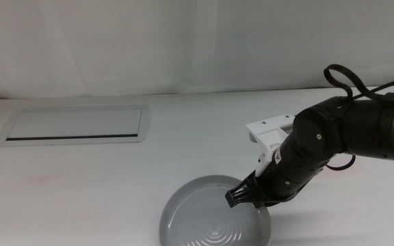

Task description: Stack the three bowls on top of each other.

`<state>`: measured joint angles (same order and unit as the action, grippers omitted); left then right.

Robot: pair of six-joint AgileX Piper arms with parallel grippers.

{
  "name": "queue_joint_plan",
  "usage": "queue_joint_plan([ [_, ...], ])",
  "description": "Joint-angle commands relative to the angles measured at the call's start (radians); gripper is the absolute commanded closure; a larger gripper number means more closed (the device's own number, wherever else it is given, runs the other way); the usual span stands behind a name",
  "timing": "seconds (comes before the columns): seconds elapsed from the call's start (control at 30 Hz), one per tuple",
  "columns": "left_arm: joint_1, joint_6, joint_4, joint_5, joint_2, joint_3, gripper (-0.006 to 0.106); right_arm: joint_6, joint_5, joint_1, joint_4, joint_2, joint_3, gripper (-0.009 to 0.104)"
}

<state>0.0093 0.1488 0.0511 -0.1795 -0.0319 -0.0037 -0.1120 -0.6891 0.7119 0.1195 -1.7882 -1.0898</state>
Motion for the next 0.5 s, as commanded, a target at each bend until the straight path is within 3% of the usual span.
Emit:
queue_joint_plan([
  [0.0,0.001,-0.002,-0.005,0.011,0.009,0.041,0.102,0.008,0.018,0.011,-0.002,-0.004,0.001,0.098],
  [0.17,0.001,-0.002,-0.005,0.011,0.009,0.041,0.102,0.008,0.011,0.013,-0.002,-0.004,0.001,0.085],
  [0.27,0.001,-0.002,-0.005,0.011,0.009,0.041,0.102,0.008,0.001,0.013,-0.002,-0.004,0.001,0.055],
  [0.37,0.001,-0.002,-0.005,0.011,0.009,0.041,0.102,0.004,-0.006,0.013,-0.005,-0.004,-0.009,0.001],
  [0.4,0.001,-0.002,-0.005,0.011,0.009,0.041,0.102,0.012,-0.006,0.013,-0.013,-0.004,-0.016,-0.008],
  [0.47,0.001,-0.002,-0.005,0.011,0.009,0.041,0.102,0.01,-0.014,0.013,-0.04,0.0,-0.035,-0.008],
])
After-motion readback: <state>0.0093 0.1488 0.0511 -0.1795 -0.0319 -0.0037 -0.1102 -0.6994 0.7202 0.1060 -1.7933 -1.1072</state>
